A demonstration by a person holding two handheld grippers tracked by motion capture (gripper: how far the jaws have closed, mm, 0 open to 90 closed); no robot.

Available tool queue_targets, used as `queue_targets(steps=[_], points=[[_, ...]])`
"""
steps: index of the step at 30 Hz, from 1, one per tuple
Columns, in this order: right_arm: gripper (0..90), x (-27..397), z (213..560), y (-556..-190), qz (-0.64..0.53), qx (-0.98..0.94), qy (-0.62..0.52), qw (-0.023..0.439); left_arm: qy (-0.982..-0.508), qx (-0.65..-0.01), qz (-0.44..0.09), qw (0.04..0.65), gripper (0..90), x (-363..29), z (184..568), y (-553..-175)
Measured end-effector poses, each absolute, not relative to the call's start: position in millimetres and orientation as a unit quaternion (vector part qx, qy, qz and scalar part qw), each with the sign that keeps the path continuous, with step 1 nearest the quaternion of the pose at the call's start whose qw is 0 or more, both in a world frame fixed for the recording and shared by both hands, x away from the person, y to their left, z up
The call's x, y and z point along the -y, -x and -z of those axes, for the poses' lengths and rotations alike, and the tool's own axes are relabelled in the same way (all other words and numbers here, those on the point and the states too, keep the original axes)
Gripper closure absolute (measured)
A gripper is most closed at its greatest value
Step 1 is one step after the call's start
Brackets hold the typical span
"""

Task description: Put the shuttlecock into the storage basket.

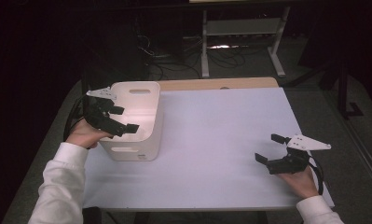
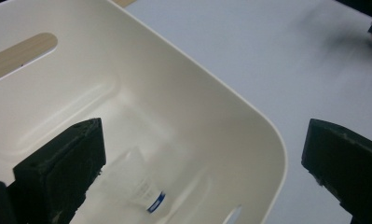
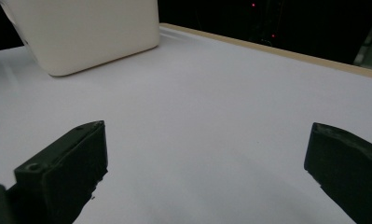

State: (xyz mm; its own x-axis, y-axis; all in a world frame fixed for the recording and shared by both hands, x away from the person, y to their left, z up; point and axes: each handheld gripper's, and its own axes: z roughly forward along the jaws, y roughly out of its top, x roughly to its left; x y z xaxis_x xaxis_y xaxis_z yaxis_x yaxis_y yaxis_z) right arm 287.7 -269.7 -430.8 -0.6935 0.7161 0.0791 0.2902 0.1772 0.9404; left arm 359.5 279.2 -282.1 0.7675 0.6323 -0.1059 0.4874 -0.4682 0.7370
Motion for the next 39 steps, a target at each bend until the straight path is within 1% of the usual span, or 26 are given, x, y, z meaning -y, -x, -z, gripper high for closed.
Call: queue_targets(steps=[8, 12, 19, 39], points=[[0.0, 269.8, 430.8, -287.8, -0.544, -0.742, -0.339, 0.198, -0.831, -0.334, -0.125, 0.426, 0.0, -289.9, 275.7, -351.6], [0.0, 269.8, 431.1, -288.2, -0.543, -0.742, -0.339, 0.198, -0.818, -0.338, -0.128, 0.448, 0.0, -296.4, 276.5, -346.8], [0.0, 269.5, 430.7, -287.7, -0.544, -0.741, -0.34, 0.198, -0.805, -0.338, -0.142, 0.467, 0.0, -302.3, 278.8, -338.8], [0.0, 268.8, 431.1, -287.9, -0.542, -0.743, -0.339, 0.199, -0.775, -0.343, -0.174, 0.502, 0.0, -319.1, 291.5, -310.4]])
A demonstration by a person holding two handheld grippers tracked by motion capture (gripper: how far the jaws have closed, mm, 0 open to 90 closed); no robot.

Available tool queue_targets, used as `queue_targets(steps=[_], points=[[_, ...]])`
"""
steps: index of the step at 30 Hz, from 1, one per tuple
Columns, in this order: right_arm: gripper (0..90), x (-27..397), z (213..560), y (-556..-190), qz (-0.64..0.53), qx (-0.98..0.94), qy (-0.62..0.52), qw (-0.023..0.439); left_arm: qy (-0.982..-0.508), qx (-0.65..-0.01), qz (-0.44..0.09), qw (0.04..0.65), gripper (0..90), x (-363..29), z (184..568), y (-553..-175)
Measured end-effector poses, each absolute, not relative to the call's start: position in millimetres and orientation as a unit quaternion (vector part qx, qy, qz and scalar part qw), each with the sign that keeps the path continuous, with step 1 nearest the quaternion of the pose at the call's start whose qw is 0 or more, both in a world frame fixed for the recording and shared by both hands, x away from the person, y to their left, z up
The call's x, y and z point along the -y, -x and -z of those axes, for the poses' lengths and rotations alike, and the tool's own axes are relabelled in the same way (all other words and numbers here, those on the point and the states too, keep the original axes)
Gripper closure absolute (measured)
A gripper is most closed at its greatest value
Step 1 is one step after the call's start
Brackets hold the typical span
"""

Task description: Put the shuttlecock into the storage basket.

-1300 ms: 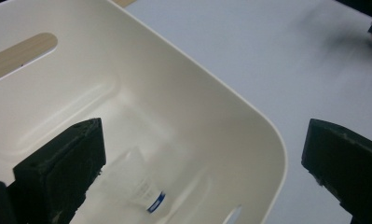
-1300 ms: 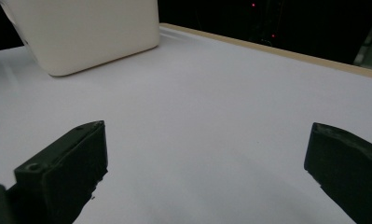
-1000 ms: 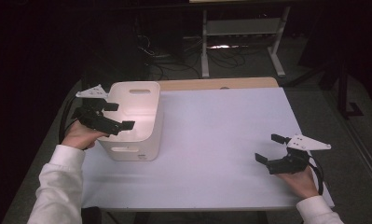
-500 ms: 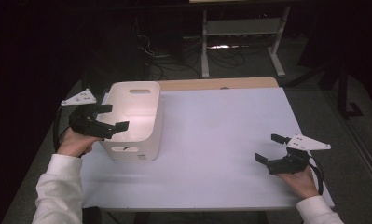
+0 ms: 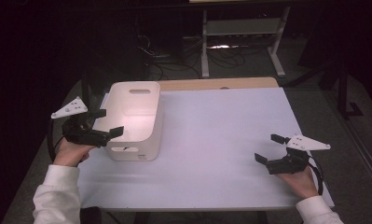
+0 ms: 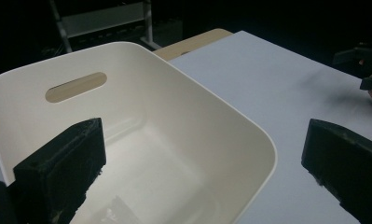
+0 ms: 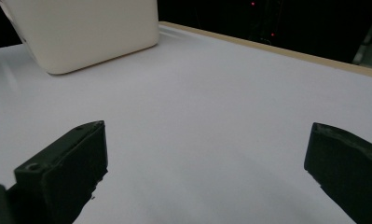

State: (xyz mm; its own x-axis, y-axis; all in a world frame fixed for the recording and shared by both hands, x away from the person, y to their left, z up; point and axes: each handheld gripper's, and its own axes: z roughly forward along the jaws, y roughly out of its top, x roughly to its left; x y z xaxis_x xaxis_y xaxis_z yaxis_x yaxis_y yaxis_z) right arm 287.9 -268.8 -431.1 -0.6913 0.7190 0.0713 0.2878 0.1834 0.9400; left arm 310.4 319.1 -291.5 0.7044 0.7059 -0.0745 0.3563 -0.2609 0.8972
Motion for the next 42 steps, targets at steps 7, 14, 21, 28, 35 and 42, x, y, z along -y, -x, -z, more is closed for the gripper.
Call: queue_targets(steps=[7, 14, 21, 28, 35, 42], points=[[0.0, 268.3, 431.4, -288.0, -0.541, -0.744, -0.339, 0.199, -0.77, -0.338, -0.184, 0.509, 0.0, -320.2, 296.2, -299.2], [0.0, 267.6, 431.4, -287.9, -0.54, -0.744, -0.339, 0.199, -0.771, -0.33, -0.193, 0.51, 0.0, -317.4, 305.3, -292.1], [0.0, 267.8, 431.5, -288.0, -0.54, -0.744, -0.339, 0.199, -0.762, -0.335, -0.198, 0.517, 0.0, -318.4, 315.0, -286.1], [0.0, 267.5, 431.6, -288.0, -0.54, -0.746, -0.337, 0.198, -0.766, -0.335, -0.201, 0.511, 0.0, -317.2, 323.6, -278.6], [0.0, 266.6, 432.2, -288.8, -0.537, -0.747, -0.337, 0.201, -0.766, -0.334, -0.204, 0.51, 0.0, -321.6, 333.2, -271.2], [0.0, 266.5, 432.4, -288.8, -0.536, -0.747, -0.338, 0.201, -0.754, -0.331, -0.207, 0.529, 0.0, -327.1, 339.7, -263.8]])
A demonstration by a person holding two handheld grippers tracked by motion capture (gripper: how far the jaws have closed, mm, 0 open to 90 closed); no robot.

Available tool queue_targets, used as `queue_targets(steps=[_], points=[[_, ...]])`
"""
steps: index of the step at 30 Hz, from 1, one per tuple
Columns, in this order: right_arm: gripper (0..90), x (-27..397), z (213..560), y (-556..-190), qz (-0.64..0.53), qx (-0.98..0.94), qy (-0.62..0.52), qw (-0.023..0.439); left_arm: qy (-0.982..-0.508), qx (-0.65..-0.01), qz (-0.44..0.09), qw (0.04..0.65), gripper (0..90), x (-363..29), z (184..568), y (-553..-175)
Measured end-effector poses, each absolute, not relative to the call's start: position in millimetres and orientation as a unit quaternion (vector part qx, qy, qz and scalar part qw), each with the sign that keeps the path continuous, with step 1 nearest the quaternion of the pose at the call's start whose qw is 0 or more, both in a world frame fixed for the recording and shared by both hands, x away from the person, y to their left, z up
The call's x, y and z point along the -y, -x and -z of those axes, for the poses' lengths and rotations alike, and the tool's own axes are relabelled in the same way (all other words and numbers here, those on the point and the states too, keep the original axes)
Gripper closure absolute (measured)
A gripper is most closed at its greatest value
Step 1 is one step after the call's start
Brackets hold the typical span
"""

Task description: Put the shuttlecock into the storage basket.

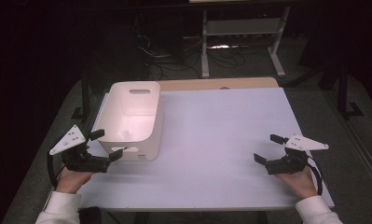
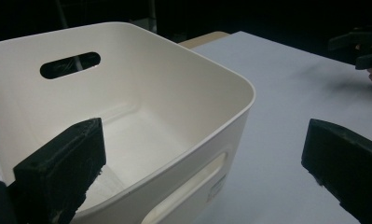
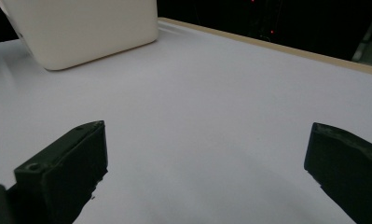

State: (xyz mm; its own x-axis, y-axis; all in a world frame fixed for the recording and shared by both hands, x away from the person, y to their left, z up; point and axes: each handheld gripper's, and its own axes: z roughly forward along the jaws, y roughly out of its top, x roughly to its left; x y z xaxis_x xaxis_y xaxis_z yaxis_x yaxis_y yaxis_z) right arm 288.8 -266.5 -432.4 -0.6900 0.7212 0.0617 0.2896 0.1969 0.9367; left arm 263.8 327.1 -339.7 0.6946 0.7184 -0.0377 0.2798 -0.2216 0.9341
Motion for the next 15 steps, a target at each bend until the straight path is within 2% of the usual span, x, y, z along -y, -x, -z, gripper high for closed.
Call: queue_targets(steps=[15], points=[[0.0, 265.6, 433.1, -289.1, -0.532, -0.749, -0.342, 0.199, -0.738, -0.329, -0.216, 0.548, 0.0, -334.8, 353.5, -252.3]])
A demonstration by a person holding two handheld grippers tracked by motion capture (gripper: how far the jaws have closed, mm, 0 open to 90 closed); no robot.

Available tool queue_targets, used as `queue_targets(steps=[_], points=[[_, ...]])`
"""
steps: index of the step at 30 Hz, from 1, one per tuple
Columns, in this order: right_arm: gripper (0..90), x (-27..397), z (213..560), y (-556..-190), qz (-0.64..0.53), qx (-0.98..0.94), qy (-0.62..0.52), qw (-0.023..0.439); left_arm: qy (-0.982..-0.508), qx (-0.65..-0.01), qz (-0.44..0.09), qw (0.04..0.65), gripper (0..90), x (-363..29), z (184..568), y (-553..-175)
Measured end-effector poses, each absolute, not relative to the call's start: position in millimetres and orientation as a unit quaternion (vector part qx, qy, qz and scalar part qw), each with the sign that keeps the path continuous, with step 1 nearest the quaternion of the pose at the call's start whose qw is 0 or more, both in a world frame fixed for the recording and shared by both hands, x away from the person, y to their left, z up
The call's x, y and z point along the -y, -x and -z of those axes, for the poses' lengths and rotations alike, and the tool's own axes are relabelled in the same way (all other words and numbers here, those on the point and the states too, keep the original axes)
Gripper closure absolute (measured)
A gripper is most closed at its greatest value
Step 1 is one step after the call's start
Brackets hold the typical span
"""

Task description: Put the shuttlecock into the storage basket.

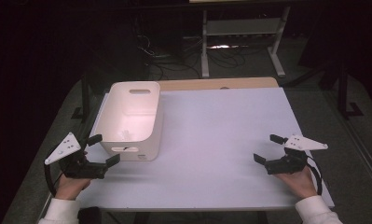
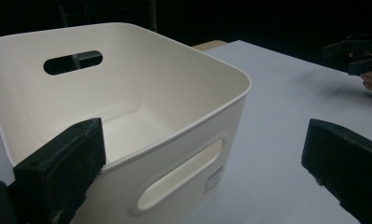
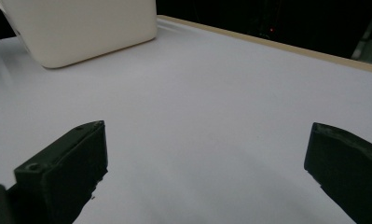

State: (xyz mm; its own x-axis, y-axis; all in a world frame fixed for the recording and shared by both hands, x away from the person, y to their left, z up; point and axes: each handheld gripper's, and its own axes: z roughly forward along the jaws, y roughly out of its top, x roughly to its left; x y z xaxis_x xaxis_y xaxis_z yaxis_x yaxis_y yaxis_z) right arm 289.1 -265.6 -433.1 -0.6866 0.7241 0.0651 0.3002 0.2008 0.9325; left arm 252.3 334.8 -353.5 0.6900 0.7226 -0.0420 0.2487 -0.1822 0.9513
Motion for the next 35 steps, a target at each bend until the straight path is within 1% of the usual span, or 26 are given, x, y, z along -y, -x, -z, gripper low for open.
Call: queue_targets(steps=[3, 14, 24, 35], points=[[0.0, 265.7, 433.2, -289.2, -0.532, -0.748, -0.342, 0.2, -0.733, -0.325, -0.218, 0.556, 0.0, -334.4, 354.5, -249.6], [0.0, 265.5, 433.2, -289.3, -0.531, -0.749, -0.342, 0.2, -0.737, -0.318, -0.216, 0.556, 0.0, -332.1, 361.7, -239.7], [0.0, 265.5, 433.0, -289.0, -0.531, -0.749, -0.342, 0.199, -0.73, -0.329, -0.212, 0.56, 0.0, -334.1, 374.8, -236.1], [0.0, 265.2, 433.3, -289.3, -0.53, -0.751, -0.34, 0.2, -0.723, -0.336, -0.221, 0.561, 0.0, -337.4, 382.4, -233.1]])
